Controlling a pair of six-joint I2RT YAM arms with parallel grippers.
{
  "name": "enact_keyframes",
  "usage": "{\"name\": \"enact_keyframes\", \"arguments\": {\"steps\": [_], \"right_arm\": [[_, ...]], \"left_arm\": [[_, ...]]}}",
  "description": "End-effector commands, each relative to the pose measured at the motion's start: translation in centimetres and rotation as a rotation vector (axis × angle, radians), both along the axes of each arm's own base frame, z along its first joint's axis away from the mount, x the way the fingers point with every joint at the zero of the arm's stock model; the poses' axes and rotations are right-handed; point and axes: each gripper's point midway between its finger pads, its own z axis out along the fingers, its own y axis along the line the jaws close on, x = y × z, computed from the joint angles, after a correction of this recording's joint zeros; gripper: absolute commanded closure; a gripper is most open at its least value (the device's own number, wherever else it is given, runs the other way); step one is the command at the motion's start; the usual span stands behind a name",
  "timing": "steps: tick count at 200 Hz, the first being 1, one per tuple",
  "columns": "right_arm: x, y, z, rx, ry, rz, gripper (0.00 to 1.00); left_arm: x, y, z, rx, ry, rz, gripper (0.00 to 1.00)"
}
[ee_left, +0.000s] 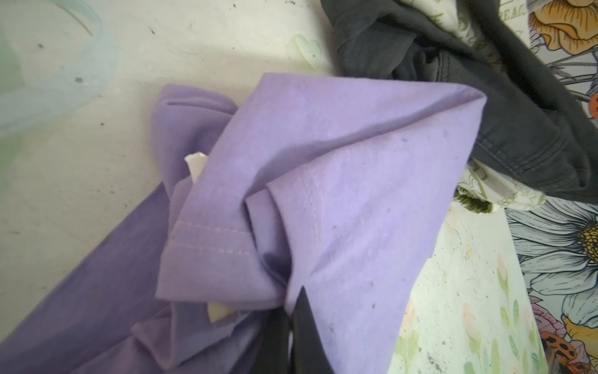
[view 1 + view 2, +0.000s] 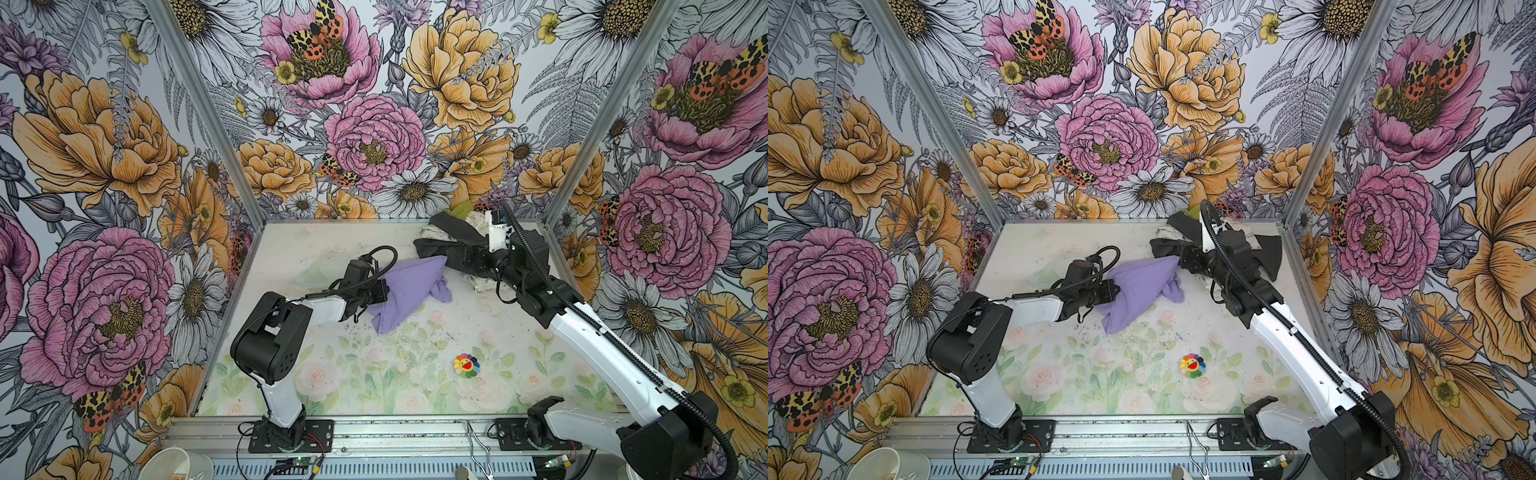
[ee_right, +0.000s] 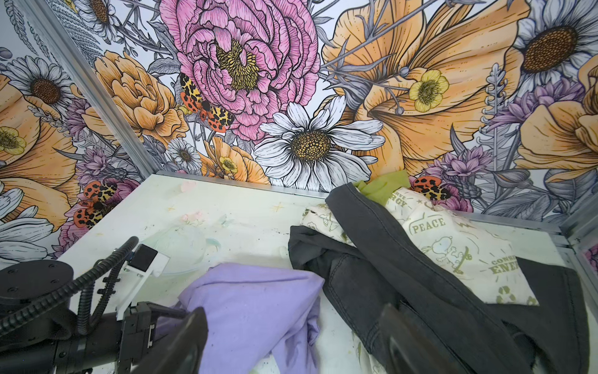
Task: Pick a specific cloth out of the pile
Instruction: 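Lift the purple shirt with the left gripper and carry it farther away, then lower the purple shirt onto the table and open the left gripper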
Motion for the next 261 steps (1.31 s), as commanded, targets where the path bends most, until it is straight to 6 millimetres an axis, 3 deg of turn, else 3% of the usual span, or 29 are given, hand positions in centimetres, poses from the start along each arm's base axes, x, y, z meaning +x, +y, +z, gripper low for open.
{"name": "enact_keyframes", "arguments": {"steps": [1, 60, 131, 159, 178, 197, 213, 237, 261], "right_arm": [[-0.4, -0.7, 1.3, 0.012, -0.038, -0.015, 0.16], [-0.4, -1.1, 1.6, 0.011, -0.047, -0.023, 0.16], [0.0, -0.7, 1.7, 0.019, -0.041, -0.013, 0.16], [0.1, -0.6, 2.0, 0.024, -0.044, -0.009, 0.16], [0.0, -0.6, 2.0, 0.023, -0.046, -0.007, 0.16], [-0.2, -0.8, 1.9, 0.020, -0.048, -0.008, 0.16], [-0.4, -0.9, 1.9, 0.019, -0.049, -0.011, 0.16], [-0.5, -1.0, 1.6, 0.021, -0.045, -0.008, 0.16], [-0.7, -0.9, 1.0, 0.021, -0.032, 0.000, 0.16]], "left_arm": [[0.7, 0.2, 5.2, -0.037, -0.143, 0.018, 1.00], [2.6, 4.5, 16.7, -0.017, -0.370, 0.103, 1.00], [8.0, 12.6, 32.1, 0.057, -0.594, 0.285, 1.00], [9.6, 15.4, 36.9, 0.108, -0.658, 0.339, 1.00], [9.7, 16.9, 39.3, 0.126, -0.696, 0.370, 1.00], [9.0, 18.0, 40.3, 0.154, -0.718, 0.402, 1.00], [8.2, 18.3, 39.6, 0.165, -0.706, 0.407, 1.00], [7.0, 18.5, 36.0, 0.192, -0.642, 0.412, 1.00], [5.5, 19.1, 29.8, 0.197, -0.552, 0.444, 1.00]]}}
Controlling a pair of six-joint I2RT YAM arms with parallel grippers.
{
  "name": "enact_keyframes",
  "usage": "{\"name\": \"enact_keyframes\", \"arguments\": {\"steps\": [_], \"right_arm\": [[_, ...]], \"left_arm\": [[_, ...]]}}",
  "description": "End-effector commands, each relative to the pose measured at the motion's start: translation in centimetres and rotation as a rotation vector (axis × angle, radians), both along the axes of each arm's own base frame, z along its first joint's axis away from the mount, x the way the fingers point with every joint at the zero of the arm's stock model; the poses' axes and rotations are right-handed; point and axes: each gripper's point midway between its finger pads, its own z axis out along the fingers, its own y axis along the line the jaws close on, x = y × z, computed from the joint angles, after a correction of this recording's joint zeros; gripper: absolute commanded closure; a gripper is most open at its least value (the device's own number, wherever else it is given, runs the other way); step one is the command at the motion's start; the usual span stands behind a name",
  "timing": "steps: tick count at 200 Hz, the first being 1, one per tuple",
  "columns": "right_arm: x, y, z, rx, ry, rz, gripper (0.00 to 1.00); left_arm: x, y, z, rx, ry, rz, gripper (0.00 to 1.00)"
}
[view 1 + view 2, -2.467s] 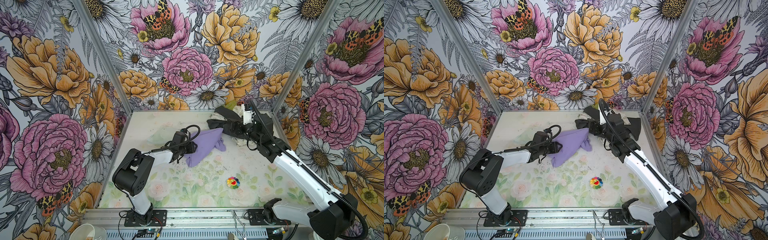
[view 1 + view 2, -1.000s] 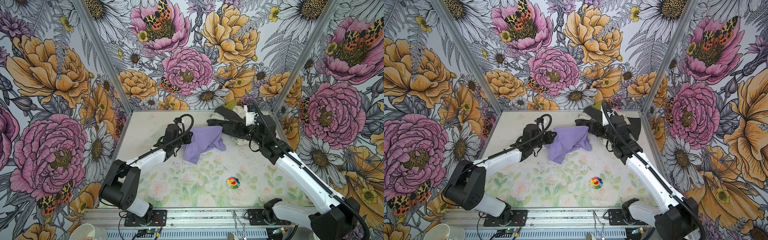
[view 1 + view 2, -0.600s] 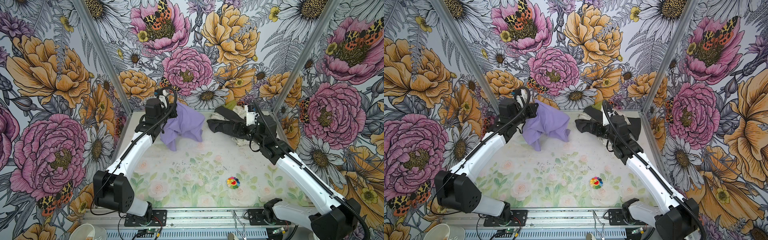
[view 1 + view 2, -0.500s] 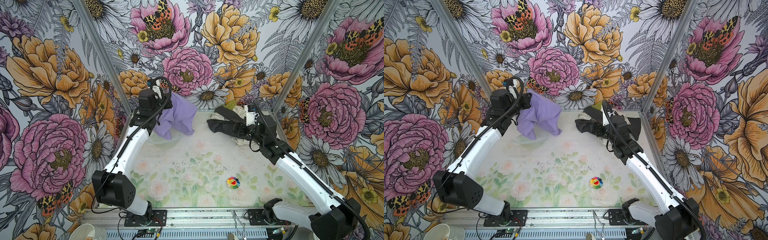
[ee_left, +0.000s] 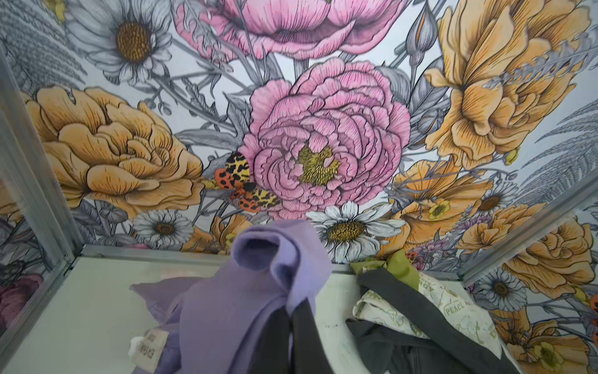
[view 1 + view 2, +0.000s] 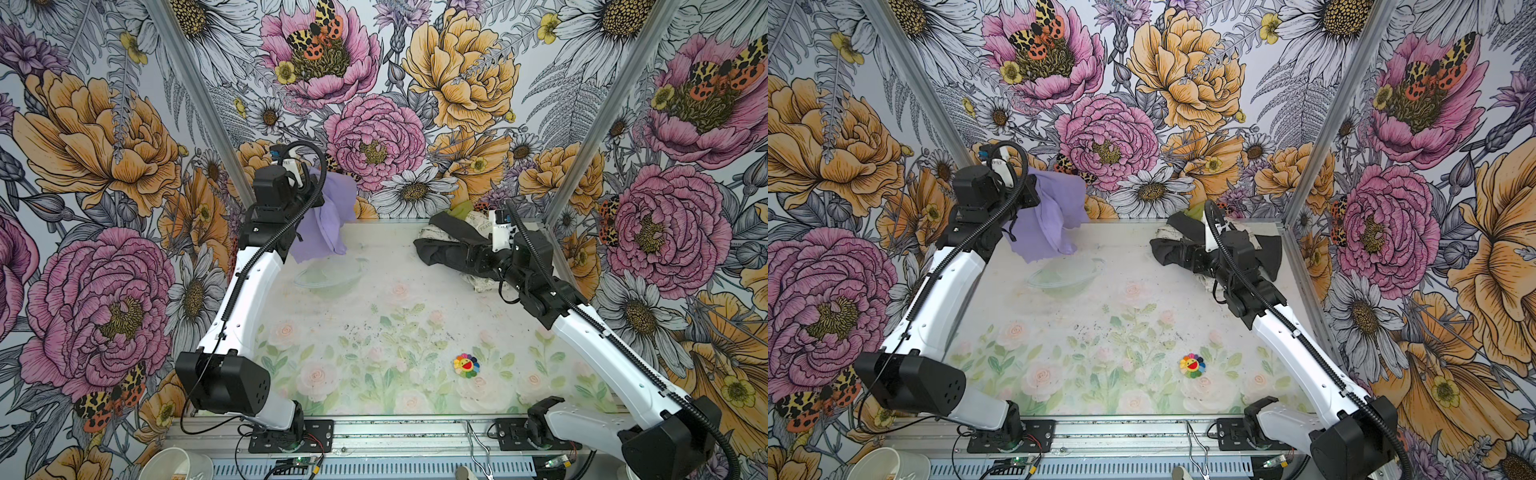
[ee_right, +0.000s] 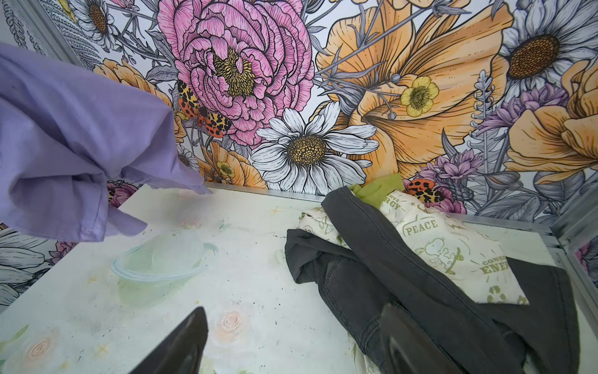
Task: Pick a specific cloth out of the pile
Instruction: 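Lower the purple shirt onto the table and open the left gripper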
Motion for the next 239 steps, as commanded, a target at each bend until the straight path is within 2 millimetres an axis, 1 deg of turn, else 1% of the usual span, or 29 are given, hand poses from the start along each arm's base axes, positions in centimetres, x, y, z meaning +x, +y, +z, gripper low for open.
{"name": "enact_keyframes", "arguments": {"steps": [1, 6, 21, 30, 45, 54, 67, 88, 90, 92, 93, 117, 130, 139, 154, 160, 169, 179, 191, 211, 224, 239], "right_arm": [[-0.6, -0.2, 0.5, 0.014, -0.020, 0.012, 0.16], [-0.7, -0.2, 0.4, 0.012, -0.017, 0.012, 0.16], [-0.8, -0.3, -0.1, 0.008, -0.011, 0.009, 0.16], [-0.8, -0.4, -0.4, 0.004, -0.005, 0.007, 0.16], [-0.9, -0.5, -0.9, 0.000, 0.002, 0.005, 0.15], [-0.9, -0.6, -1.1, -0.002, 0.007, 0.004, 0.15], [-1.0, -0.7, -1.4, -0.004, 0.012, 0.001, 0.15], [-1.0, -0.8, -1.9, -0.009, 0.020, -0.004, 0.15], [-1.0, -0.9, -1.9, -0.010, 0.020, -0.005, 0.15], [-1.0, -0.9, -1.9, -0.009, 0.020, -0.006, 0.15], [-1.0, -0.9, -1.9, -0.009, 0.020, -0.007, 0.15], [-1.0, -1.0, -2.1, -0.009, 0.023, -0.010, 0.15], [-1.1, -1.1, -2.1, -0.010, 0.022, -0.012, 0.14], [-1.1, -1.1, -2.0, -0.009, 0.023, -0.011, 0.14], [-1.2, -1.2, -2.0, -0.009, 0.020, -0.013, 0.14], [-1.2, -1.2, -2.0, -0.009, 0.019, -0.013, 0.14], [-1.2, -1.3, -1.9, -0.009, 0.016, -0.014, 0.14], [-1.3, -1.3, -1.9, -0.008, 0.016, -0.014, 0.13], [-1.4, -1.4, -1.8, -0.009, 0.013, -0.018, 0.13], [-1.4, -1.5, -1.7, -0.007, 0.010, -0.020, 0.11], [-1.4, -1.5, -1.6, -0.006, 0.008, -0.022, 0.10], [-1.4, -1.5, -1.4, -0.003, 0.004, -0.021, 0.10]], "left_arm": [[-1.7, 0.9, -3.3, -0.005, 0.024, 0.054, 1.00], [-2.1, 1.0, -5.0, -0.015, 0.049, 0.062, 1.00], [-3.3, 1.4, -9.3, -0.044, 0.097, 0.086, 1.00], [-4.1, 1.7, -12.2, -0.058, 0.139, 0.104, 1.00], [-5.4, 2.2, -16.1, -0.071, 0.201, 0.133, 1.00], [-6.2, 2.5, -18.0, -0.077, 0.233, 0.150, 1.00], [-7.2, 2.9, -20.3, -0.084, 0.270, 0.177, 1.00], [-8.8, 3.6, -22.9, -0.090, 0.311, 0.219, 1.00], [-9.0, 3.7, -23.4, -0.089, 0.322, 0.225, 1.00], [-9.1, 3.8, -23.4, -0.091, 0.321, 0.229, 1.00], [-9.2, 3.8, -23.8, -0.091, 0.329, 0.231, 1.00], [-10.9, 4.5, -25.5, -0.113, 0.355, 0.273, 1.00], [-11.7, 4.9, -25.8, -0.117, 0.350, 0.291, 1.00], [-12.2, 5.3, -25.8, -0.118, 0.343, 0.307, 0.96], [-13.2, 6.0, -25.4, -0.122, 0.322, 0.339, 0.81], [-13.6, 6.4, -25.2, -0.127, 0.312, 0.350, 0.76], [-14.1, 6.9, -24.5, -0.139, 0.293, 0.364, 0.64], [-14.6, 7.2, -23.2, -0.146, 0.260, 0.367, 0.53], [-15.0, 7.4, -20.6, -0.139, 0.199, 0.358, 0.36], [-15.4, 6.8, -15.9, -0.135, 0.094, 0.316, 0.19], [-15.1, 5.8, -13.6, -0.140, 0.050, 0.261, 0.13], [-14.4, 4.2, -12.0, -0.155, 0.036, 0.196, 0.08]]}}
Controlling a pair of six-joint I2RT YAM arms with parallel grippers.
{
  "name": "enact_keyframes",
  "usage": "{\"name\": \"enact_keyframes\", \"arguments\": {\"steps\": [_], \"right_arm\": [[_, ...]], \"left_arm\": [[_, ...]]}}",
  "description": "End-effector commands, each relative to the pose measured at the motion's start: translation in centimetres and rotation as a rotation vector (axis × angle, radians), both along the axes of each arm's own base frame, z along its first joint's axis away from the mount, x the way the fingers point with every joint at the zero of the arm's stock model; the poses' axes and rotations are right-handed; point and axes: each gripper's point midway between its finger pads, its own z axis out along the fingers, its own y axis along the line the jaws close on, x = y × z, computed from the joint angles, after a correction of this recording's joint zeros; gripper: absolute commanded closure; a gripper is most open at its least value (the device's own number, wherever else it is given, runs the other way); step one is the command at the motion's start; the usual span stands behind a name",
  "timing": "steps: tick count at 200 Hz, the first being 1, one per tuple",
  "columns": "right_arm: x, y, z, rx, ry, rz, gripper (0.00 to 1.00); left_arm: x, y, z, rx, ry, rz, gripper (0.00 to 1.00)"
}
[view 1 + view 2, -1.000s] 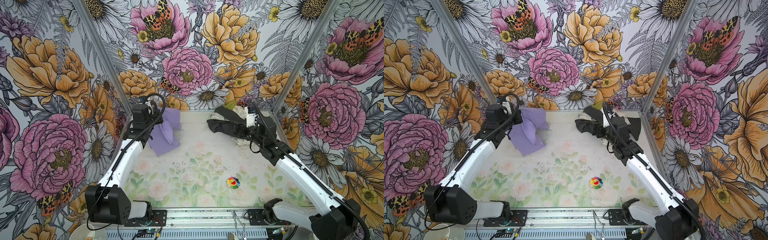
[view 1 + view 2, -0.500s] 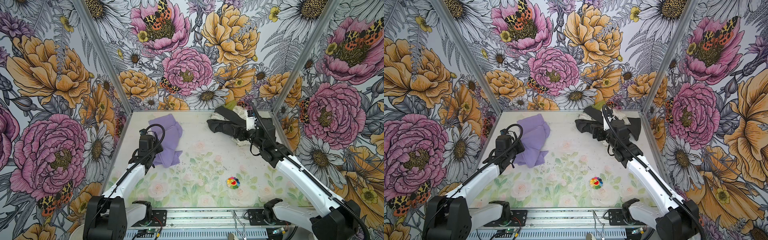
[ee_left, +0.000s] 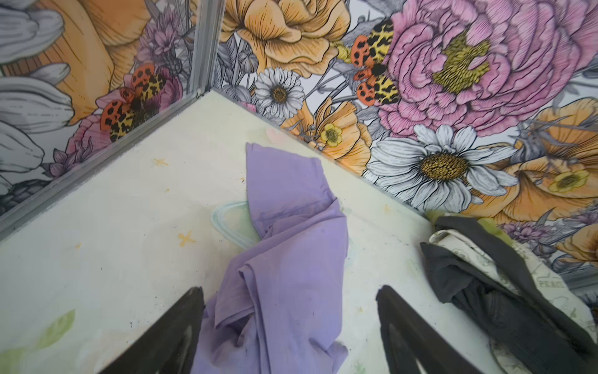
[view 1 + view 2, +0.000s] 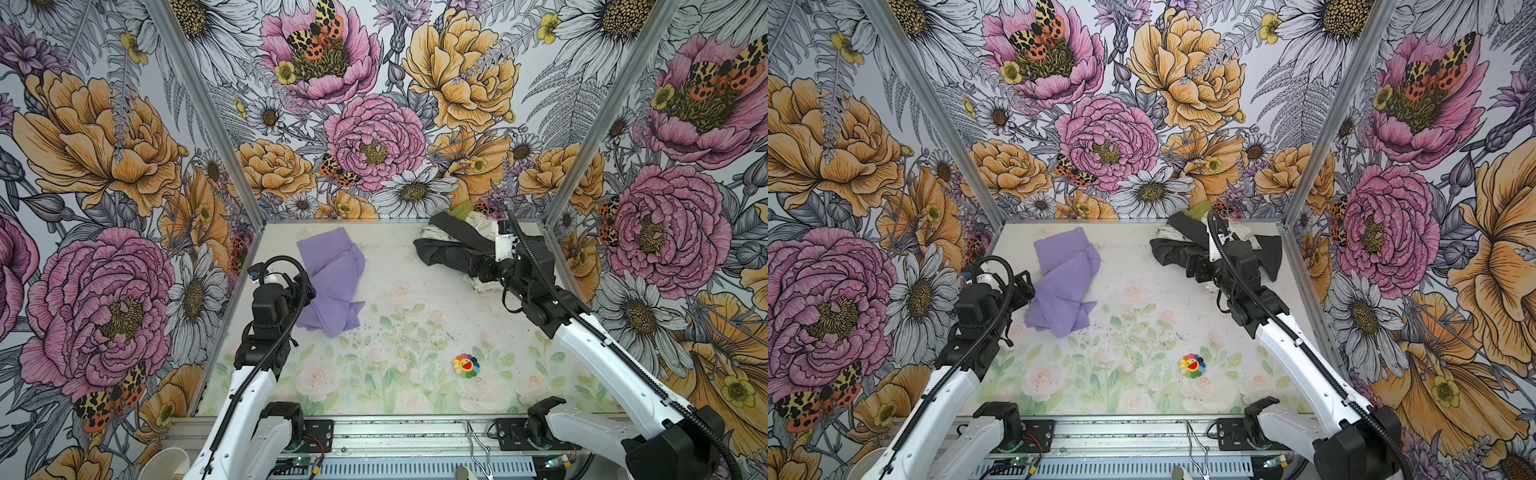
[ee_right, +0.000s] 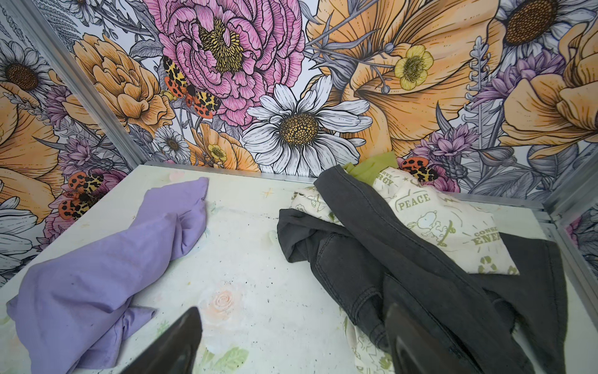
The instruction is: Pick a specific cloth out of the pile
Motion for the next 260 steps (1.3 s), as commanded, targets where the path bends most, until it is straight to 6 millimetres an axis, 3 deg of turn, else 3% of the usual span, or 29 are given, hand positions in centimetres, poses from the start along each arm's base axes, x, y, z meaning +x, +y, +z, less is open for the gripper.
{"name": "enact_keyframes", "arguments": {"steps": [1, 39, 56, 82, 136, 212, 237, 260], "right_arm": [[-0.2, -0.3, 1.1, 0.010, -0.033, -0.006, 0.10], [-0.5, -0.5, 1.6, 0.018, -0.044, -0.006, 0.06], [-0.8, -0.6, 1.8, 0.017, -0.054, -0.010, 0.04], [-1.0, -1.0, 1.9, 0.011, -0.062, -0.020, 0.02], [-0.8, -1.2, 1.4, 0.004, -0.052, -0.027, 0.01], [-0.3, -1.0, 0.9, 0.003, -0.033, -0.024, 0.01], [-0.3, -0.9, 0.9, 0.005, -0.032, -0.024, 0.01], [-0.3, -0.9, 1.0, 0.005, -0.034, -0.024, 0.01]], "left_arm": [[0.7, -2.3, 3.3, 0.004, -0.054, -0.104, 0.08], [3.9, -7.7, 2.6, -0.010, -0.011, -0.269, 0.03], [5.5, -9.7, 1.1, -0.039, 0.017, -0.325, 0.02], [7.4, -10.9, -2.5, -0.089, 0.082, -0.346, 0.01], [8.6, -9.4, -10.0, -0.154, 0.191, -0.292, 0.01], [6.9, -5.1, -19.7, -0.243, 0.358, -0.150, 0.01], [6.4, -4.4, -21.0, -0.274, 0.374, -0.119, 0.01], [6.4, -4.3, -19.8, -0.267, 0.342, -0.120, 0.01]]}}
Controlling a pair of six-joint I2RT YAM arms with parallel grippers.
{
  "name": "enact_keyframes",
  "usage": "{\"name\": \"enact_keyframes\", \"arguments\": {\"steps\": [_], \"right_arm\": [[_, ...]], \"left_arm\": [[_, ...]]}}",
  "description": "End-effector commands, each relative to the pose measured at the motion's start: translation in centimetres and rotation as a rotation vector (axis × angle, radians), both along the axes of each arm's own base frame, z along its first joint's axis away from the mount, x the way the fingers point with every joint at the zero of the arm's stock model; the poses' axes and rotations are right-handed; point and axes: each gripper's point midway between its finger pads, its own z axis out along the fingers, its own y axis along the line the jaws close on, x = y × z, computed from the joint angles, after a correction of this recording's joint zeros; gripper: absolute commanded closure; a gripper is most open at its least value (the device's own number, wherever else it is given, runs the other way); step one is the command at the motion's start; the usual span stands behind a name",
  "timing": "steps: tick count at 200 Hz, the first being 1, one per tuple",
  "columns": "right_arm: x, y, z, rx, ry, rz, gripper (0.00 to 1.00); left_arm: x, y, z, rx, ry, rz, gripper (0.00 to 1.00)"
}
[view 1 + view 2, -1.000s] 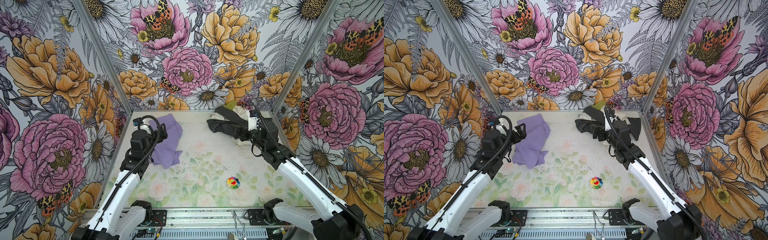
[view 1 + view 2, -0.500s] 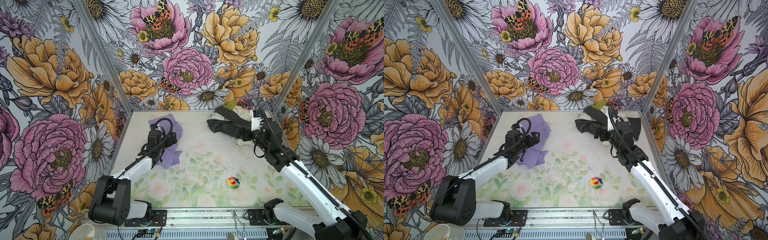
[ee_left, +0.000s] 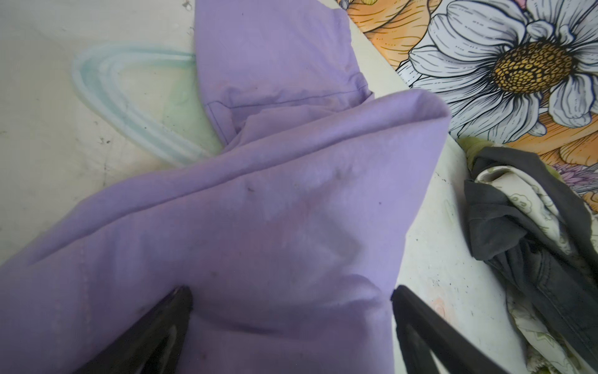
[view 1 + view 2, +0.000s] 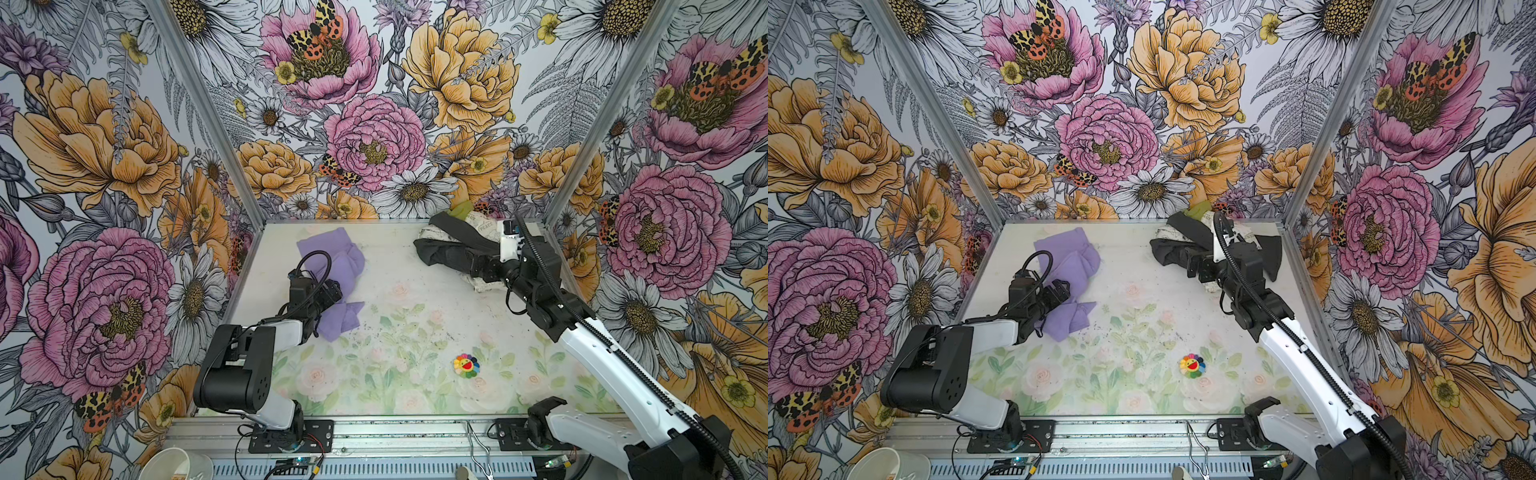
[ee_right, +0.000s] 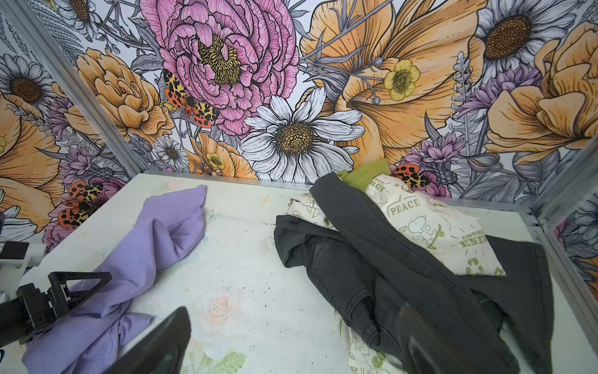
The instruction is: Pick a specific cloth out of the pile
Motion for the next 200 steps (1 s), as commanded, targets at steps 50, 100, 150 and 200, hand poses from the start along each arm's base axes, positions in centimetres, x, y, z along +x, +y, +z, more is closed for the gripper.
{"name": "enact_keyframes", "arguments": {"steps": [50, 100, 150, 200], "right_arm": [[0.2, -0.2, 0.2, 0.002, -0.009, -0.008, 0.01], [0.1, -0.7, 0.0, -0.010, -0.011, -0.024, 0.00], [0.1, -2.4, -2.0, -0.049, 0.014, -0.093, 0.00], [-0.2, -4.9, -5.4, -0.087, 0.049, -0.173, 0.00]], "left_arm": [[-1.2, 1.3, 6.5, 0.072, -0.118, 0.038, 0.01], [-4.0, 3.3, 14.8, 0.259, -0.298, 0.110, 0.01], [-7.1, 6.3, 17.6, 0.455, -0.407, 0.232, 0.01], [-7.6, 7.0, 14.8, 0.532, -0.458, 0.258, 0.01]]}}
